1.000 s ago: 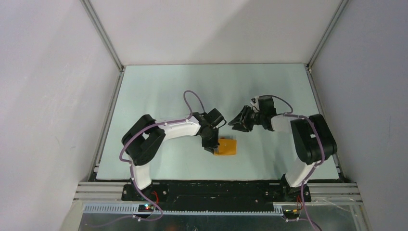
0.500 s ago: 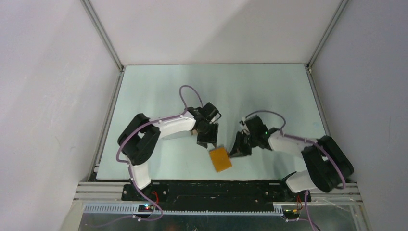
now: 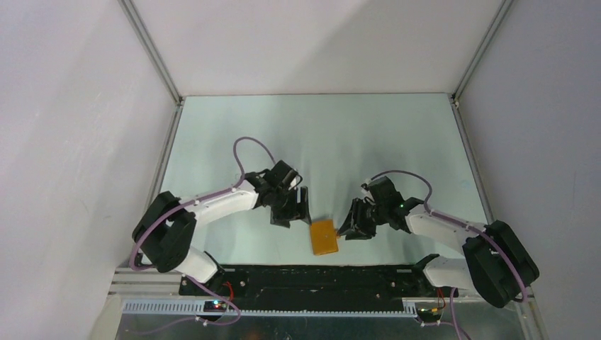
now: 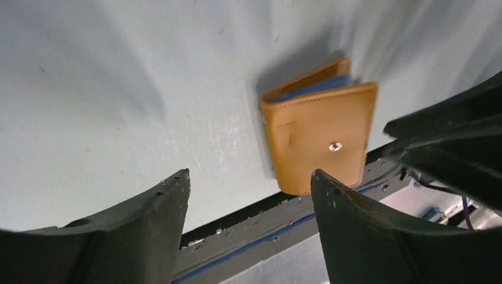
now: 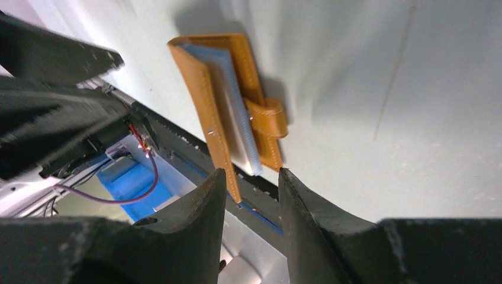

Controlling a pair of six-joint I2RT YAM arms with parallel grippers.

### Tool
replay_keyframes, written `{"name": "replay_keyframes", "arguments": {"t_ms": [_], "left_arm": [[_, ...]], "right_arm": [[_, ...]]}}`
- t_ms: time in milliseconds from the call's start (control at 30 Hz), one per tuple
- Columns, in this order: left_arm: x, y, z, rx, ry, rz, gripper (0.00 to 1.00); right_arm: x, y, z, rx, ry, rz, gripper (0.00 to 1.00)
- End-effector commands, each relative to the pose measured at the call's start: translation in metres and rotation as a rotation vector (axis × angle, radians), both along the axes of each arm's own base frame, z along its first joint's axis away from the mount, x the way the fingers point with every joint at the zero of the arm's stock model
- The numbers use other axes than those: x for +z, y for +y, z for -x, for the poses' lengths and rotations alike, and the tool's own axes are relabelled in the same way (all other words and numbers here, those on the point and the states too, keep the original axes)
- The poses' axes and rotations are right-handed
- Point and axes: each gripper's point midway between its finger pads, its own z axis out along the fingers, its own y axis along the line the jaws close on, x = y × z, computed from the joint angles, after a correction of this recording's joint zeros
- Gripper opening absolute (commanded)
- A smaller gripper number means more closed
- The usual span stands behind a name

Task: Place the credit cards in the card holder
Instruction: Close the card holder at the corner of the board.

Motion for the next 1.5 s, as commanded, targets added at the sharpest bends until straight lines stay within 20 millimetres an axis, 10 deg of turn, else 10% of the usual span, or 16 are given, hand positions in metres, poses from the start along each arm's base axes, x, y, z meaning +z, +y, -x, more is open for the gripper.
{"name": "replay_keyframes", "arguments": {"t_ms": [0, 500, 700, 1167, 1467], "left_arm": [[0.005, -0.024, 0.015, 0.042, 0.043, 0.161, 0.79], [-0.024, -0.045, 0.010, 0.114, 0.097, 0.192, 0.75], [-0.030, -0.049, 0.011, 0.109, 0.103, 0.173, 0.73], [-0.009, -0.035, 0.011, 0.109, 0.012, 0.209, 0.80], [-0.014, -0.043, 0.002, 0.093, 0.013, 0.191, 0.77]], "right_arm": [[-0.019, -0.012, -0.005, -0.004, 0.021, 0.064, 0.41], [-0.058, 0.001, -0.035, 0.063, -0.018, 0.229, 0.31], [-0.068, -0.004, -0.036, 0.113, -0.055, 0.336, 0.01], [0.059, 0.021, -0.047, 0.086, -0.212, -0.209, 0.00], [0.048, 0.028, -0.029, 0.080, -0.042, -0.445, 0.00]]}}
